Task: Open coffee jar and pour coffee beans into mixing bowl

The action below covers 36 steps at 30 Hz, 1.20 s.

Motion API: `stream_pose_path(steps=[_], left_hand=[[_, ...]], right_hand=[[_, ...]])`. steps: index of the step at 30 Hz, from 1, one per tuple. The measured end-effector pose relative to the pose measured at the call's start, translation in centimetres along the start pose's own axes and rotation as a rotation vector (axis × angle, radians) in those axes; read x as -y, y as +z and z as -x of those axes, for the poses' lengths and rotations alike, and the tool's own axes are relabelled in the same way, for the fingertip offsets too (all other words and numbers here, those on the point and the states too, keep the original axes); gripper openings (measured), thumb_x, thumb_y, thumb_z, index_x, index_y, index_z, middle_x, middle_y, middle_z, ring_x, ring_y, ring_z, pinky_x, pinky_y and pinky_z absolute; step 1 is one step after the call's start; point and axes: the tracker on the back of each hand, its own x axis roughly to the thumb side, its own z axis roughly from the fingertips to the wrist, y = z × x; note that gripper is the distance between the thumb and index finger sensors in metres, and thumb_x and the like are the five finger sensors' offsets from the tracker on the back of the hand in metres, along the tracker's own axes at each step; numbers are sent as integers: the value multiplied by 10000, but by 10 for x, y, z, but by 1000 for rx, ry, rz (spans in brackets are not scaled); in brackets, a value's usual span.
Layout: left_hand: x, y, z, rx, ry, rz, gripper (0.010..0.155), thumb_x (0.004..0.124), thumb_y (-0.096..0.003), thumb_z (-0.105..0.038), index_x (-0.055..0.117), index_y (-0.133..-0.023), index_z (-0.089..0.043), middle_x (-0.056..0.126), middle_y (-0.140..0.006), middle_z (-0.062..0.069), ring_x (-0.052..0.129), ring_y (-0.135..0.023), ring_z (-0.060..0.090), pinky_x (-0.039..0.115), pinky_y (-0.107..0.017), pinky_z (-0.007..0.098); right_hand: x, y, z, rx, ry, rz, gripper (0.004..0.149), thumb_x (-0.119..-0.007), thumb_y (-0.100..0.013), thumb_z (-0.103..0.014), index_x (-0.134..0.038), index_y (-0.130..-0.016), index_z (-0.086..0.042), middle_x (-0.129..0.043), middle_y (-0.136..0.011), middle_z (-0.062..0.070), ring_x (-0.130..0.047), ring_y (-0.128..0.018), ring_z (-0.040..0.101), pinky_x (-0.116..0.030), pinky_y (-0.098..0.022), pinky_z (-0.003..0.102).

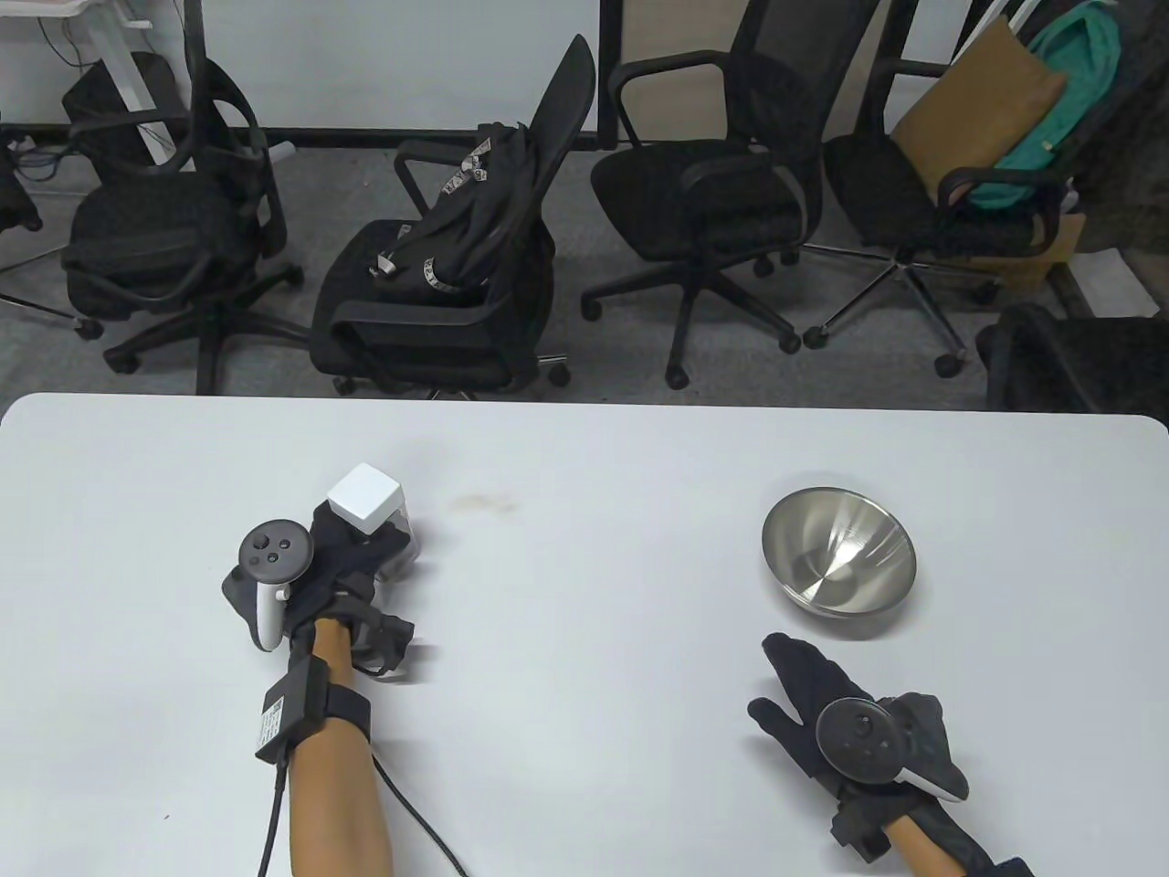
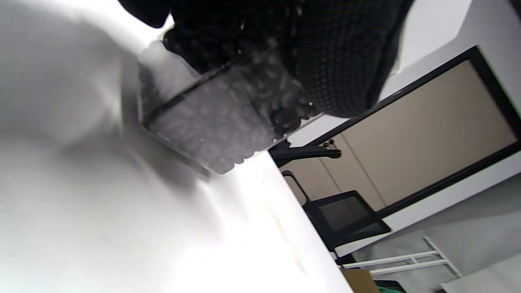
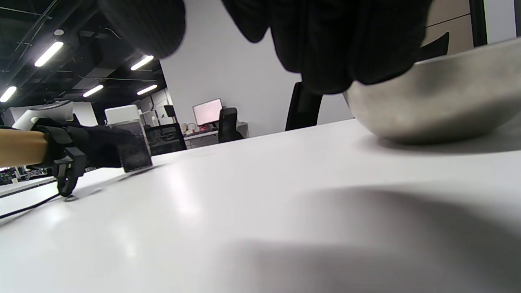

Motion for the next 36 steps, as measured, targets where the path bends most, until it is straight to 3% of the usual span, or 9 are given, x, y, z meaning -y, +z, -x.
stream_pose_path(steps=[15, 19, 27, 36], left_hand=[[4, 63, -71, 413, 64, 78, 921, 949, -477, -531, 450, -1078, -43, 563, -1160, 268, 723, -1042, 513, 625, -758, 638], [19, 91, -100, 513, 23, 146, 926, 946, -483, -530, 434, -1074, -33, 620, -1110, 245, 804, -998, 466, 727, -723, 622], [59, 143, -146, 641, -131, 294, 939, 936, -500, -521, 410, -1108, -35, 598, -1109, 243, 770, -990, 456, 710, -701, 655], [113, 190, -162, 707, -209, 385, 937, 947, -495, -510, 430, -1128, -53, 591, -1104, 244, 746, -970, 458, 684, -703, 637]], right_hand=[[2, 3, -2, 15, -17, 21, 700, -653, -642, -443, -412, -1146, -22, -582, -1067, 325, -746, -889, 485, -699, -650, 615], [4, 4, -1, 12, -23, 32, 699, -654, -642, -441, -413, -1145, -20, -583, -1066, 326, -748, -887, 485, -700, -648, 615], [7, 6, 6, -11, -27, 52, 700, -655, -641, -440, -415, -1144, -15, -584, -1064, 329, -749, -885, 487, -701, -646, 616], [12, 7, 9, -22, -24, 60, 699, -655, -642, -440, -417, -1144, -16, -585, -1063, 332, -749, -884, 489, -702, -644, 617]])
